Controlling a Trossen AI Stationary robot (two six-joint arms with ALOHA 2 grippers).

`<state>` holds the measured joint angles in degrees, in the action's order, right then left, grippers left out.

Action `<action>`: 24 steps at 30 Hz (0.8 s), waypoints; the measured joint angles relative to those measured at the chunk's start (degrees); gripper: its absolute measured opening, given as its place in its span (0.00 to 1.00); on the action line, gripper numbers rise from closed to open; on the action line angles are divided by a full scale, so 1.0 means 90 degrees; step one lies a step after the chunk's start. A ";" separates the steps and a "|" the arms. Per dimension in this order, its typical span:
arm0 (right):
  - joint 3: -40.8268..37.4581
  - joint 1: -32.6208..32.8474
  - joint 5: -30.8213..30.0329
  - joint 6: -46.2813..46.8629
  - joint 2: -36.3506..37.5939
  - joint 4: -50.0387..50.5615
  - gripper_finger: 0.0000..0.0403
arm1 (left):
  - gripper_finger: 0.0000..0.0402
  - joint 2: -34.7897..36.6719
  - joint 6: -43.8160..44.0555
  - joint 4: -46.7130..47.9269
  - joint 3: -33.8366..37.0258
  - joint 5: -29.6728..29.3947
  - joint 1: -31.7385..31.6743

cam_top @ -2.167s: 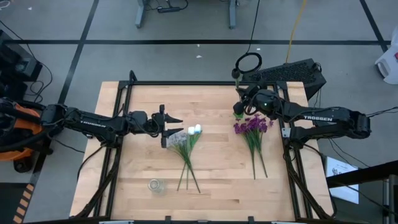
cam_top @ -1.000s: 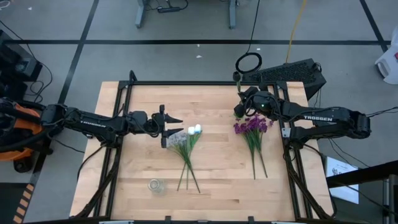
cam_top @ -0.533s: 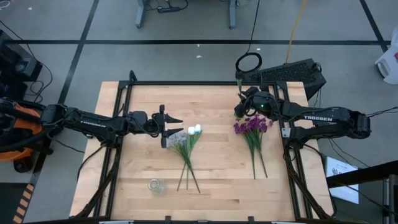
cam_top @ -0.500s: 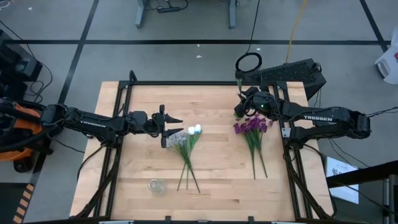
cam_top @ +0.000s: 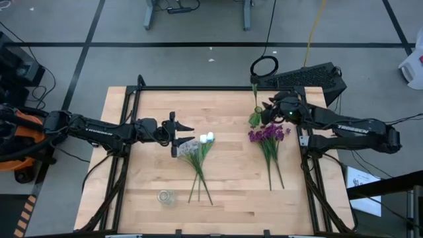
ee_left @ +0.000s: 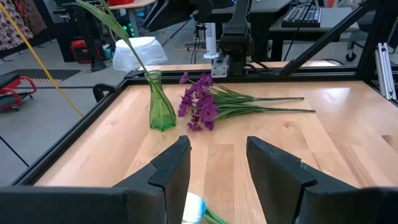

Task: Sort flowers into vase by color
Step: Put the right violet flower into the green vase

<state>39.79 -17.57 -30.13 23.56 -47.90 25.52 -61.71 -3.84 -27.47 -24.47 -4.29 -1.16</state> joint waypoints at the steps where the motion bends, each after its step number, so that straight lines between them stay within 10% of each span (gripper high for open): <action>1: 0.0094 0.0050 0.0007 0.0140 0.0080 0.0245 0.43 | 0.41 0.0000 0.0000 -0.0001 0.0000 0.0000 0.0001; 12: 0.0629 0.1533 0.1259 0.1794 0.0014 0.1831 0.43 | 0.41 0.0000 0.0051 -0.0007 0.0000 0.0000 -0.0001; 24: 0.0624 0.4207 0.1038 0.4828 -0.1022 0.2972 0.42 | 0.41 0.0000 0.0221 -0.0048 0.0000 0.0000 0.0007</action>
<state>45.41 20.29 -20.78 67.02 -57.10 52.26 -61.71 -1.85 -27.90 -24.47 -4.29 -1.10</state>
